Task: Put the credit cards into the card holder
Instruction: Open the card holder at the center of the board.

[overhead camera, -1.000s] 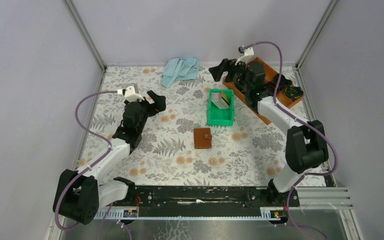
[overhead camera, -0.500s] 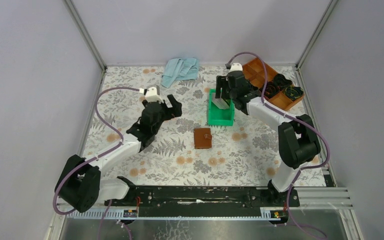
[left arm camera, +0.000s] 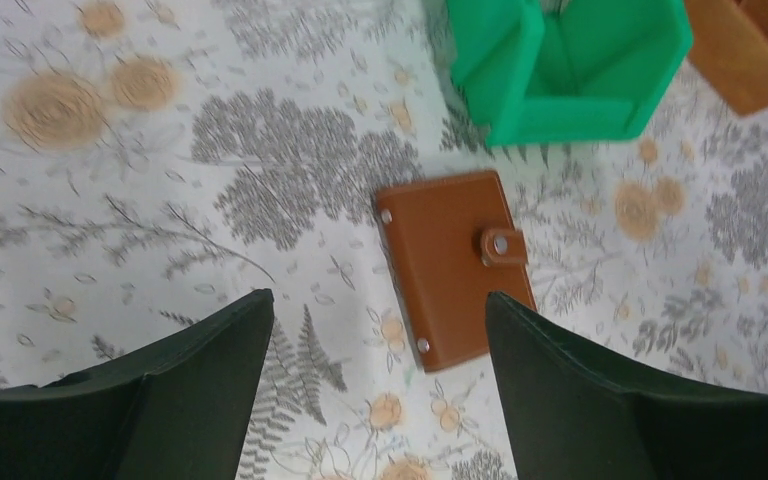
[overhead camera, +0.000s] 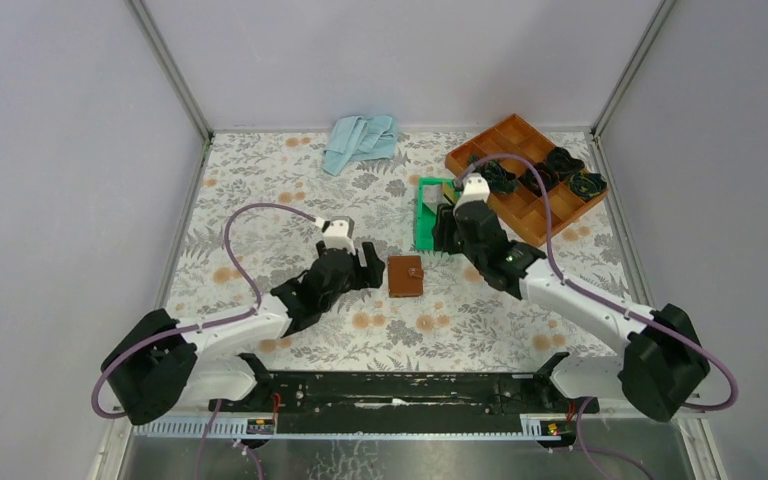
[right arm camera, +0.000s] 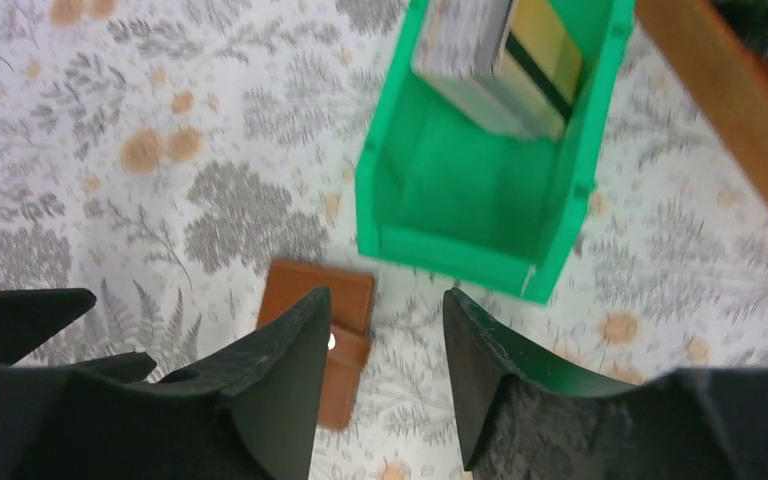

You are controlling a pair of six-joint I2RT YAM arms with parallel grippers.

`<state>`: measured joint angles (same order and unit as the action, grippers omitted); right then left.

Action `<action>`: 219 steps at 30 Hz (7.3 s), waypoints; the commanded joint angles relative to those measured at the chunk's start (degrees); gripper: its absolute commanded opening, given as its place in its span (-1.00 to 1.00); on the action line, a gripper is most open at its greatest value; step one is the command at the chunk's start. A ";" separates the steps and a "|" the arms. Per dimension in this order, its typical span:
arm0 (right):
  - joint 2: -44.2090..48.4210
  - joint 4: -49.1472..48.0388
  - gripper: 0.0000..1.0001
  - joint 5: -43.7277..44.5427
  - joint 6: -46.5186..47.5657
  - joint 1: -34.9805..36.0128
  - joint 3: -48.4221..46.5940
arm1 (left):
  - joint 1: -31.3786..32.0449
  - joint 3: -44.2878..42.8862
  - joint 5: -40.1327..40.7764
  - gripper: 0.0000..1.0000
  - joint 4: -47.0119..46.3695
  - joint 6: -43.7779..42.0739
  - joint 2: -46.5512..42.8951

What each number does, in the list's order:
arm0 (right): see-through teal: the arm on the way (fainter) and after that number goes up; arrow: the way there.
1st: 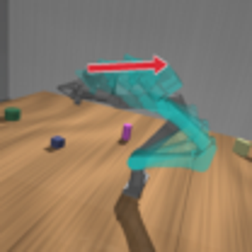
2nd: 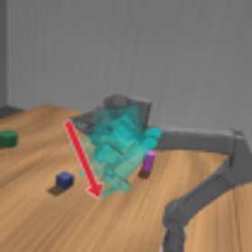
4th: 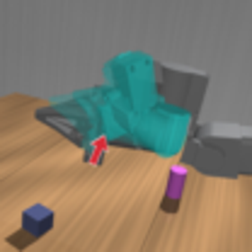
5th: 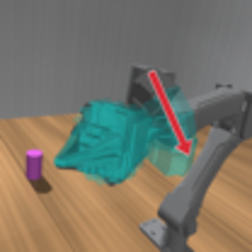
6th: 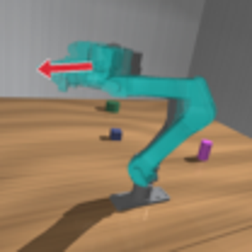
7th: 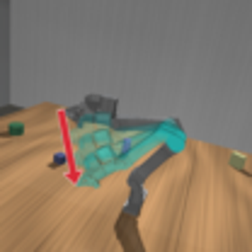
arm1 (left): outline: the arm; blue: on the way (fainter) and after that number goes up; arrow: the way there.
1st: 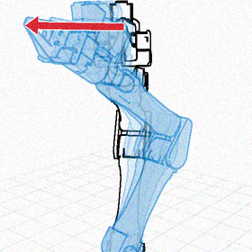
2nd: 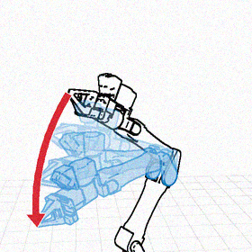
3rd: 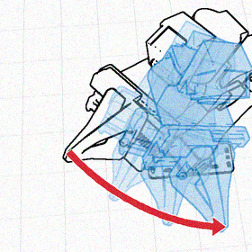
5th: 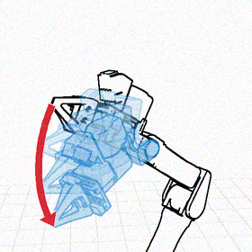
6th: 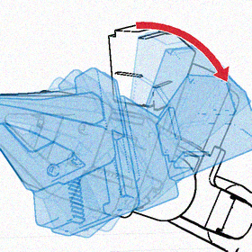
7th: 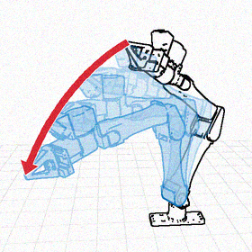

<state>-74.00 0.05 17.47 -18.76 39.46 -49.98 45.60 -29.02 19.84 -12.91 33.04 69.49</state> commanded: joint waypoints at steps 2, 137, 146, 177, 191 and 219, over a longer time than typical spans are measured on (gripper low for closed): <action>5.13 -1.65 0.02 -2.17 -10.29 2.26 9.45 | 4.06 2.34 2.23 0.64 -3.98 2.87 1.47; -3.94 -26.87 -0.41 -11.49 -19.88 0.64 24.38 | 8.26 0.30 5.23 0.26 -8.45 7.31 20.65; -3.78 -24.03 -0.41 -10.05 -19.16 5.35 21.29 | 8.20 0.18 4.95 0.26 -8.54 7.39 20.91; -16.62 -22.35 -0.42 7.02 -8.73 7.73 12.33 | 8.19 0.24 4.77 0.26 -9.20 7.74 22.75; -16.37 -28.85 -0.39 -3.49 -13.37 1.99 17.63 | 8.26 -0.11 5.01 0.30 -7.95 7.83 22.11; -18.30 -44.82 -0.29 -20.45 -21.29 -3.03 24.59 | 8.24 -2.25 3.59 -0.08 -9.16 7.74 25.91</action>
<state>-91.61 -39.33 1.08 -38.02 37.50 -26.04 53.39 -30.98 24.80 -24.71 40.58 92.82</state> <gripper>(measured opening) 0.351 0.481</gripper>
